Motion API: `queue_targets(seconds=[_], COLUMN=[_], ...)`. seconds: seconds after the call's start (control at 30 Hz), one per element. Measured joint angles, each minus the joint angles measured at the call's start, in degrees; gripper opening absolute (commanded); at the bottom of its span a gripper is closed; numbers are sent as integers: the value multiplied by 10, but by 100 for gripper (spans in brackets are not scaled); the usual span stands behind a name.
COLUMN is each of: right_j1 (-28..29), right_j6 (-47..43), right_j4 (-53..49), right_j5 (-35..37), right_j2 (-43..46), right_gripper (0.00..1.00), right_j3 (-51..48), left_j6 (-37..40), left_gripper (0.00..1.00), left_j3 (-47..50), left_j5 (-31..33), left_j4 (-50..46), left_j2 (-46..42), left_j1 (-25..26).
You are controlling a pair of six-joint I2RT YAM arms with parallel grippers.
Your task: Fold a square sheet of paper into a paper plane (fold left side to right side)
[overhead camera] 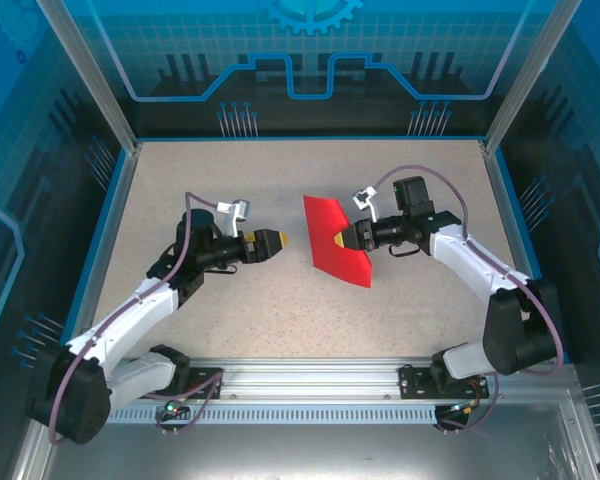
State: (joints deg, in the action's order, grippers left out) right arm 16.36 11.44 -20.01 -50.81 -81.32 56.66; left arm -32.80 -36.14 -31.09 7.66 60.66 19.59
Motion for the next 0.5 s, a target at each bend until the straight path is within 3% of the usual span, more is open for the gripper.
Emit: queue_targets(seconds=[0.37, 0.5], right_j1=[54, 65], right_j6=[-21, -14], right_j4=[-40, -40], right_j5=[-106, -111], right_j2=[68, 71], right_gripper=[23, 24], right_j3=[46, 62], left_j6=[14, 13], left_gripper=[94, 81], left_j3=[-9, -12], left_j5=[-89, -117], left_j4=[55, 94], left_j2=[24, 28], left_j1=[0, 6])
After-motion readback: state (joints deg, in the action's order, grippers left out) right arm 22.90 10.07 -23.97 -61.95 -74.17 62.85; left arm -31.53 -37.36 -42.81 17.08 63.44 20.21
